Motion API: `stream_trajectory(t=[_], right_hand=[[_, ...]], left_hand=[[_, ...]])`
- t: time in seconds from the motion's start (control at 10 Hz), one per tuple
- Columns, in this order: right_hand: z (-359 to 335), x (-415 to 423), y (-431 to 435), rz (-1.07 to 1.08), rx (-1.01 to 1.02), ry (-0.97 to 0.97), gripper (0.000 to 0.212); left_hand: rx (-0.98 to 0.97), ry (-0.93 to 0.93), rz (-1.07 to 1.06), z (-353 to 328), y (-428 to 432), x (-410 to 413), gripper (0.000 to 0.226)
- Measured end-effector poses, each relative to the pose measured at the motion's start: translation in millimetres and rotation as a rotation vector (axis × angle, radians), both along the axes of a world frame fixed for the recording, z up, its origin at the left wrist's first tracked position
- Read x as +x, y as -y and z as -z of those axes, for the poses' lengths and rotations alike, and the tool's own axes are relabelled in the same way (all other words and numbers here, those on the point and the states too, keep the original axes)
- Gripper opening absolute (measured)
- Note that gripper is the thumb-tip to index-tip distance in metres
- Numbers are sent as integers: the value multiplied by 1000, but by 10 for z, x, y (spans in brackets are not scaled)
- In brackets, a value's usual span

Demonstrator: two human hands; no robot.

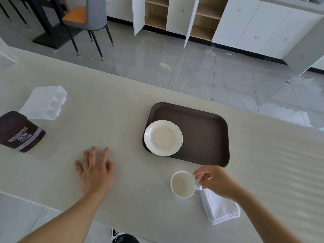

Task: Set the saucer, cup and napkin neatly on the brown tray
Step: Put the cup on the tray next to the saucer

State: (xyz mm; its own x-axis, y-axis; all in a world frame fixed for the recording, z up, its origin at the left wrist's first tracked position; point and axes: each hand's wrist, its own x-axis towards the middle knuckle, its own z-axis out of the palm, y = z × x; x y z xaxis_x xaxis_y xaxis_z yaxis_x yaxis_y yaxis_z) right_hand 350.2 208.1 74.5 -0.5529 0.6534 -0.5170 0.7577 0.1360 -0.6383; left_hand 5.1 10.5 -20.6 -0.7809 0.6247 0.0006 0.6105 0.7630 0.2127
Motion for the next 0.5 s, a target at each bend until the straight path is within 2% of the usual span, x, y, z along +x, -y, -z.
stream_trajectory(t=[0.1,0.2,0.4,0.5], right_hand=[[0,54,58,-89,28,20,42],[23,74,119,-134,50,16,30],[73,31,207,-117,198,-46,13],[72,22,237,-105,261,-54,14]], left_hand=[[12,-8,4,15,5,-6,56],[22,-15,6,40,11,-17,55],[29,-20,10,69,15,-21,55],[28,-19,10,76,14,-20,55]])
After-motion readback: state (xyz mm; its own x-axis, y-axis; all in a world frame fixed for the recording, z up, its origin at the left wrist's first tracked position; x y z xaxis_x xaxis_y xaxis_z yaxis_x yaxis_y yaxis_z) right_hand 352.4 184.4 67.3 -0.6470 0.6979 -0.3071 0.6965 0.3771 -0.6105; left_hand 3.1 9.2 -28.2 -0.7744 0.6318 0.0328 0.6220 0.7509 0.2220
